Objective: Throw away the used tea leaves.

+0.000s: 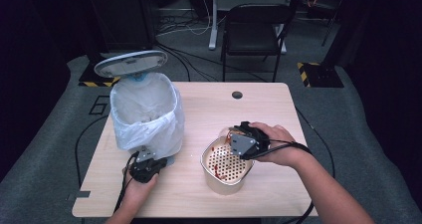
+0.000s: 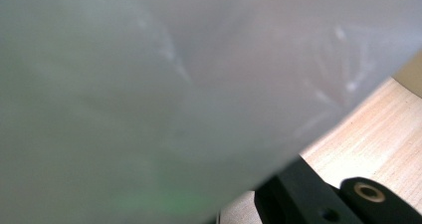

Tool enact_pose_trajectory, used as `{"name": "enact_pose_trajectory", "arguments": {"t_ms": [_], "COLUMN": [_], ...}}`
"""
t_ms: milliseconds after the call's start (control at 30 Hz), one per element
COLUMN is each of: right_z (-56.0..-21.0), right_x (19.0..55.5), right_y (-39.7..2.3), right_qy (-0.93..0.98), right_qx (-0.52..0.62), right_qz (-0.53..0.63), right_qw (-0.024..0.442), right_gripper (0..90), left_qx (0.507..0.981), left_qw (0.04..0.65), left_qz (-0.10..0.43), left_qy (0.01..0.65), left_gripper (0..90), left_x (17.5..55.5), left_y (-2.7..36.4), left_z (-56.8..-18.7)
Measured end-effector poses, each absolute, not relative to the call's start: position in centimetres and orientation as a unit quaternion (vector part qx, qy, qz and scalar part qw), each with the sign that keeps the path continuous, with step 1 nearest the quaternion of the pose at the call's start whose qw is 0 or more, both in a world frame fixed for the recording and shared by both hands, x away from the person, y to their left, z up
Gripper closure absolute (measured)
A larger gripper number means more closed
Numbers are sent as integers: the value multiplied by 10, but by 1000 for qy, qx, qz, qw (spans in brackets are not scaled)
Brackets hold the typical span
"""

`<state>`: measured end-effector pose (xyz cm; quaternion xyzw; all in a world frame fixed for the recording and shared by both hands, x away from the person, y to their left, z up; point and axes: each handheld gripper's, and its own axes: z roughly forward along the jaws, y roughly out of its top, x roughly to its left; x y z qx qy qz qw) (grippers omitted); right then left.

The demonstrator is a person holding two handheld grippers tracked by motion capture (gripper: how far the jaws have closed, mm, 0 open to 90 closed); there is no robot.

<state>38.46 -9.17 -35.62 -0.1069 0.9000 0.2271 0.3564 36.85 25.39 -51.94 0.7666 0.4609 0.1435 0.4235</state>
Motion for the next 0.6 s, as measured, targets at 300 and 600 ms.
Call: {"name": "enact_pose_trajectory", "arguments": {"t_ms": [300, 600], "right_z": [-355, -358], "right_x": [382, 378], "right_y": [-89, -87], "right_qy": [897, 892], "right_qx": [-121, -162], "right_qz": [217, 181], "right_qw": [365, 382], "right_gripper": [527, 527], "left_qx": [766, 767], "left_qw": [424, 423], "left_qz": [143, 143], "left_qy": [461, 461], "left_gripper": [900, 900], "left_x": [368, 368], "left_y": [254, 254], "left_z": [-519, -519]}}
